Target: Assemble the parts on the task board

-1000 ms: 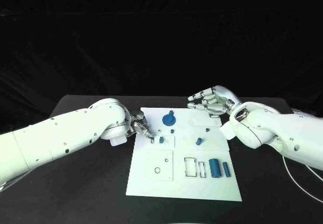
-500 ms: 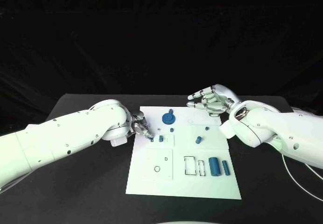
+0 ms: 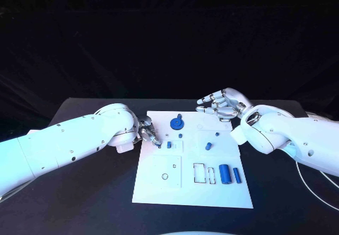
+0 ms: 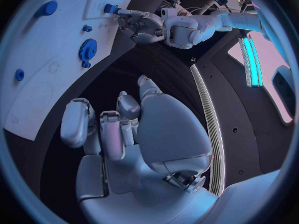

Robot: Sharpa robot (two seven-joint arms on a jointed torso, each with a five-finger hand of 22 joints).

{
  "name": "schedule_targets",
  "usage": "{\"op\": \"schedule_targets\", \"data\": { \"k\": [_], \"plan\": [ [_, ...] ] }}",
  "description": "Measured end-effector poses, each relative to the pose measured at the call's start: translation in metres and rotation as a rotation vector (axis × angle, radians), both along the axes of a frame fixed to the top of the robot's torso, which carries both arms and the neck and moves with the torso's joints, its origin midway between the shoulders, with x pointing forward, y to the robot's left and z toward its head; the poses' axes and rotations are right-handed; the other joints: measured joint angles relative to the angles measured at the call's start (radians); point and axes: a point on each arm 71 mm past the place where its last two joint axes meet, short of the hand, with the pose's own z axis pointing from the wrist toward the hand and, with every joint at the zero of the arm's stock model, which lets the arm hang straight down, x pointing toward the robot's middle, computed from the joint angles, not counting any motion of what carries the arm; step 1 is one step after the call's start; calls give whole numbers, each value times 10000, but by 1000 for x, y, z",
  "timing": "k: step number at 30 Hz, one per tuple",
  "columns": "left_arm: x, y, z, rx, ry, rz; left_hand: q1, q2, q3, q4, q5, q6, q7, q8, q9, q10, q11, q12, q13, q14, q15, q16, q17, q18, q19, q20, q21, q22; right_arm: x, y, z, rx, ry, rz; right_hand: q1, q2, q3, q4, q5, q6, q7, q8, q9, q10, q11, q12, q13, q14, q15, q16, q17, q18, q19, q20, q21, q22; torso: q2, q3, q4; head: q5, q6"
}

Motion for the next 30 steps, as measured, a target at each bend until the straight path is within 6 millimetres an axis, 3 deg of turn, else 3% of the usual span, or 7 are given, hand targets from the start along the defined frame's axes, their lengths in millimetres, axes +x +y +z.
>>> {"op": "schedule_targets", "data": {
  "k": [26, 30],
  "plan": [
    [1, -4, -2, 185, 126, -179, -216, -61, 161, -49, 450, 20, 17, -13, 64, 19, -19, -112, -113, 0, 0, 0, -2, 0, 0, 0, 38, 0, 0, 0, 0, -2, 14, 16, 0, 0, 0, 0, 0, 0, 0, 0, 6, 0, 0, 0, 0, 0, 0, 0, -3, 0, 0, 0, 0, 0, 3, 0, 0, -5, -39],
    [3, -6, -2, 287, 186, -176, -444, -73, 290, -179, 820, 93, -17, 32, 84, 40, -34, -112, -139, 0, 0, 0, -2, 0, 0, 0, 38, 0, 0, 0, 0, -1, 15, 21, 0, 0, 0, 0, 0, 0, 0, 0, 5, 0, 0, 0, 0, 0, 0, 0, -3, 0, 0, 0, 0, 0, 3, 0, 0, -12, -59]
  ]
}}
